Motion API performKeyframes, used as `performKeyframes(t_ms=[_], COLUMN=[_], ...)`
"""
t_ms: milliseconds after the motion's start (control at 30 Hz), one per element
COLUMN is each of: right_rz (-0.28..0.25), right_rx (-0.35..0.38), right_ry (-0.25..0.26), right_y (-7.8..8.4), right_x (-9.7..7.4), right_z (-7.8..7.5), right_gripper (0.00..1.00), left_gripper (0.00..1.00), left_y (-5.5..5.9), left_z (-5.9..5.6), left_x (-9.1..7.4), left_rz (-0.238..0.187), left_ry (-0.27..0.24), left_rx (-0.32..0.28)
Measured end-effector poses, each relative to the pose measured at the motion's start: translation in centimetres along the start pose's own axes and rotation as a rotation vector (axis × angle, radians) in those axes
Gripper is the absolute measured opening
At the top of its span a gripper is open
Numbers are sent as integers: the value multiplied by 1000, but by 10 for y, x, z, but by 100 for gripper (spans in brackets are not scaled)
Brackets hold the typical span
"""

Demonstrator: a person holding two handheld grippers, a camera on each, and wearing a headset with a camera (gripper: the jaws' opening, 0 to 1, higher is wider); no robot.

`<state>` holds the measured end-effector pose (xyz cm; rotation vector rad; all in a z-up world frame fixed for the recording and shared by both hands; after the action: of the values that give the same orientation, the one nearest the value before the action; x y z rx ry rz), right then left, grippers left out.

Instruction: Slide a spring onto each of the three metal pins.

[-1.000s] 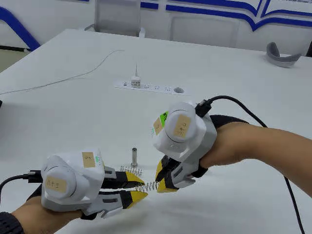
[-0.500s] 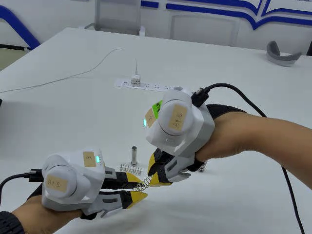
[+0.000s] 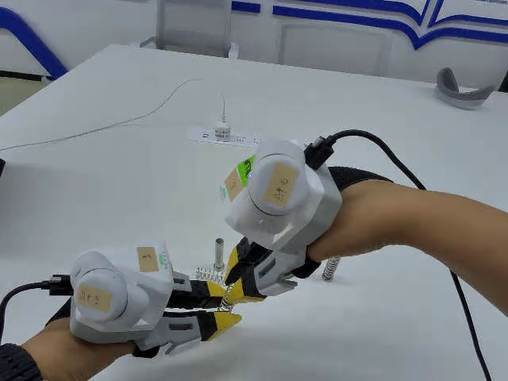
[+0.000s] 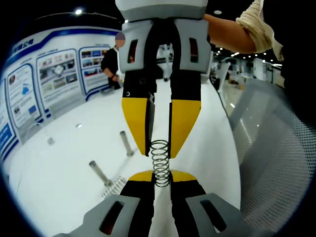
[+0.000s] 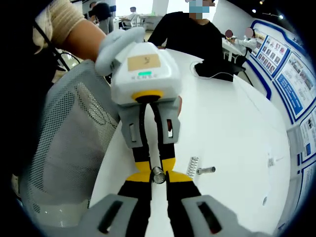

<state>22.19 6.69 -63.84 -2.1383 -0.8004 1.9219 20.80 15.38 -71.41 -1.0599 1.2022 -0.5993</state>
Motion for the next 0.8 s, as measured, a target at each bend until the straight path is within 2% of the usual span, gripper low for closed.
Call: performKeyframes(t_ms=[300,800], right_rz=[11,9], right_rx=[20,29], right_ry=[-8,-23], right_y=[3,4], right_x=[2,10], right_z=[-1,-1], right_gripper=[15,13], left_gripper=[11,11], left_y=[1,-2], left_z=[1,1], left_x=[-1,-5], left_rz=[-8,-29], left_ry=[-3,-13], left_rx=[-6,-9])
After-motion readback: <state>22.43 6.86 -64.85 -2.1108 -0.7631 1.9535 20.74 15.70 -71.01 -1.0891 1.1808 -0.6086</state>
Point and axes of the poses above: the centre of the closed fingertips' face, and the gripper's own axes: x roughly forward along the fingers, z roughly to its left, y roughly out of its underside, the point moved 9 cm from there along -x, roughly backward along the fingers, and after that the axes turned 6 degrees about -x, right-handed, at the moved point
